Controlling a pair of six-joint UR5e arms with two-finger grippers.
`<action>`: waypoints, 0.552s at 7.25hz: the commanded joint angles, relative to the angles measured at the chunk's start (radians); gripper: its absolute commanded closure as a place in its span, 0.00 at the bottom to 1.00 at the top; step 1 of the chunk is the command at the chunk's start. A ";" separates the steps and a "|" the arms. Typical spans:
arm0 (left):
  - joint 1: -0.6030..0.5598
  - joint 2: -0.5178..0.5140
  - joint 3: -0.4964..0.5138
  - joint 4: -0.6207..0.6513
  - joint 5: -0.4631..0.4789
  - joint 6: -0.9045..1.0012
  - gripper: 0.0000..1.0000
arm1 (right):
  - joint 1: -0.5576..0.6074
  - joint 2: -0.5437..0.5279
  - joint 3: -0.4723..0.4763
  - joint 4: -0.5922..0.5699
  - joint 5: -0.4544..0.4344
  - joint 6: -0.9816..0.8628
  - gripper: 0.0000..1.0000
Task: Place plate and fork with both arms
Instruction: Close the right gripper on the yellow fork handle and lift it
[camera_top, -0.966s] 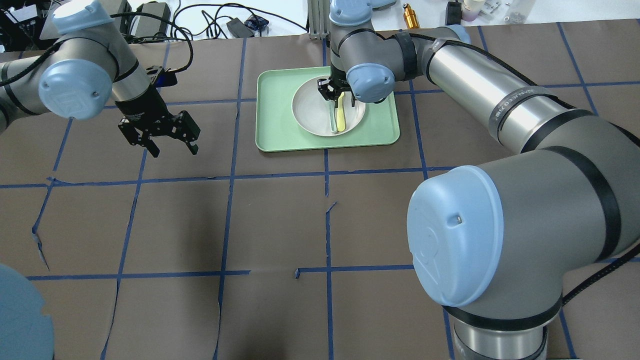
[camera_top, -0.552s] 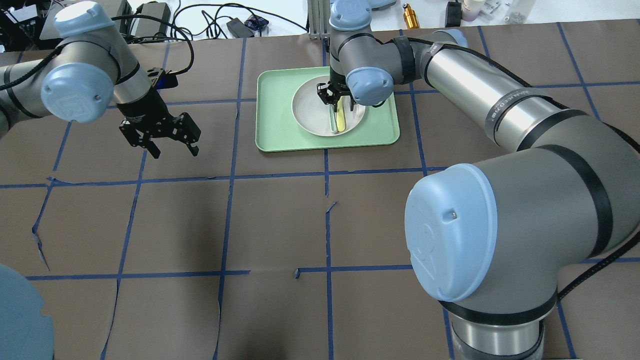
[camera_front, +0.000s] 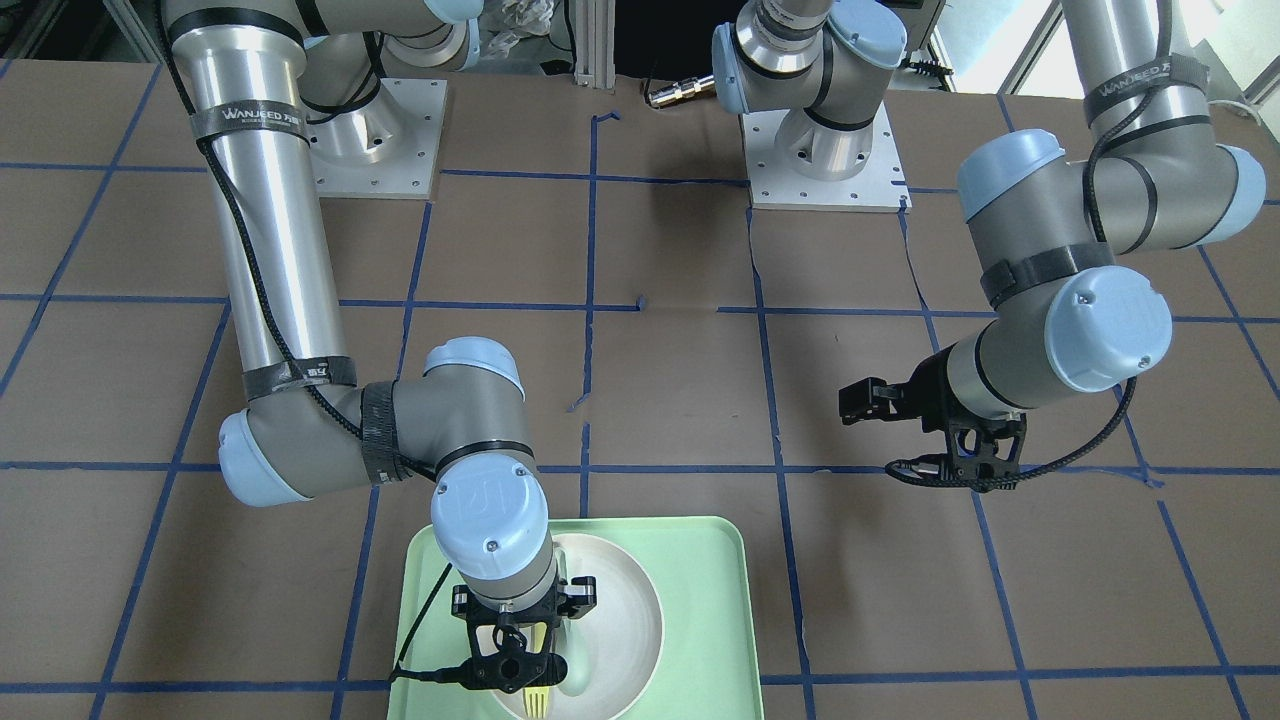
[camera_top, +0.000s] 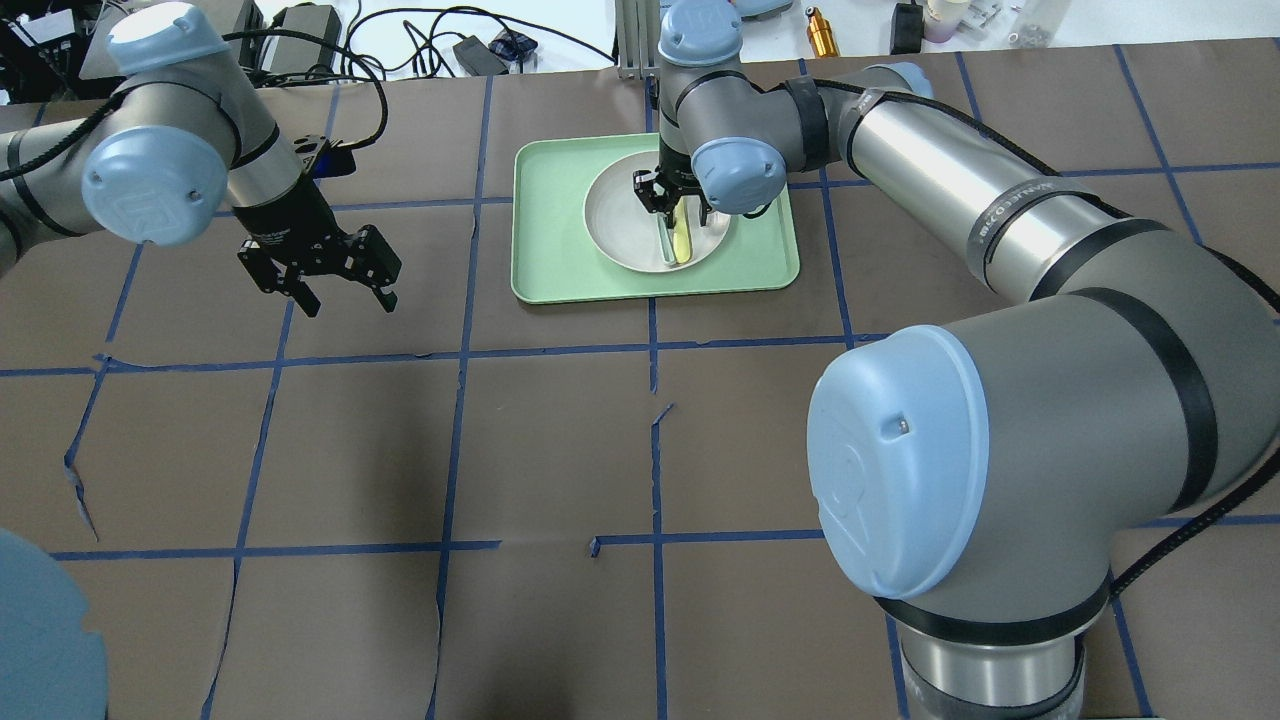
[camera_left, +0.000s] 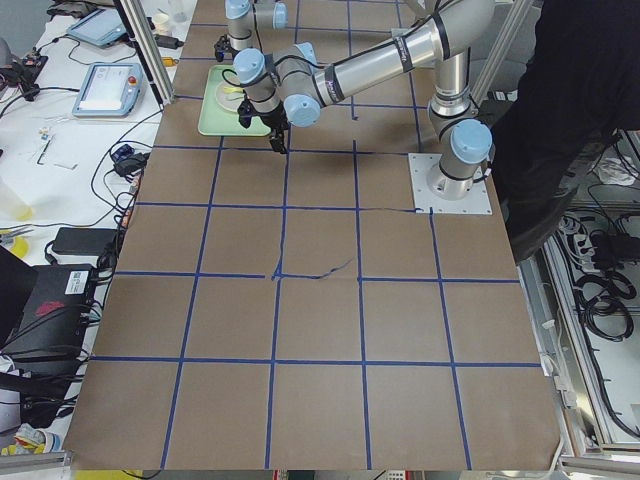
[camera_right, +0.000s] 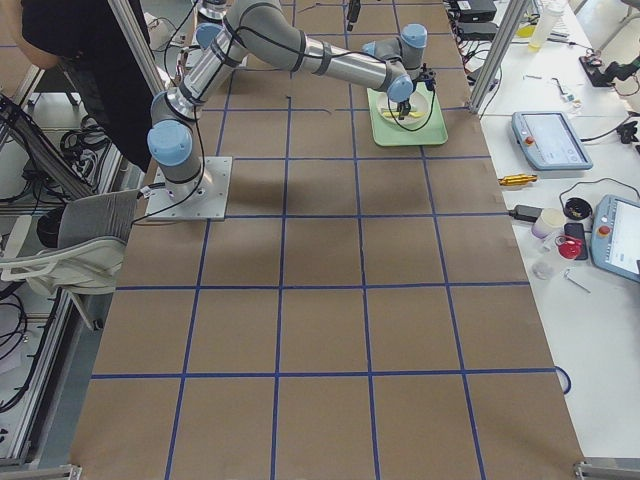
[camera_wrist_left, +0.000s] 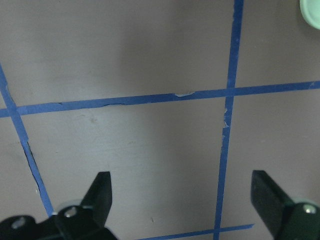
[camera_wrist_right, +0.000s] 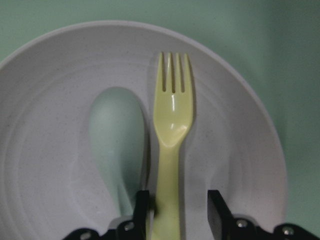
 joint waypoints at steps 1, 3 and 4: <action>0.000 0.003 0.000 0.001 0.001 0.000 0.00 | 0.000 0.001 0.000 0.002 0.000 -0.015 0.57; 0.000 0.002 0.000 0.001 0.001 0.002 0.00 | -0.001 0.001 0.001 0.003 0.000 -0.013 1.00; 0.000 0.002 0.000 0.001 0.001 0.002 0.00 | 0.000 0.001 0.001 0.003 0.000 -0.007 1.00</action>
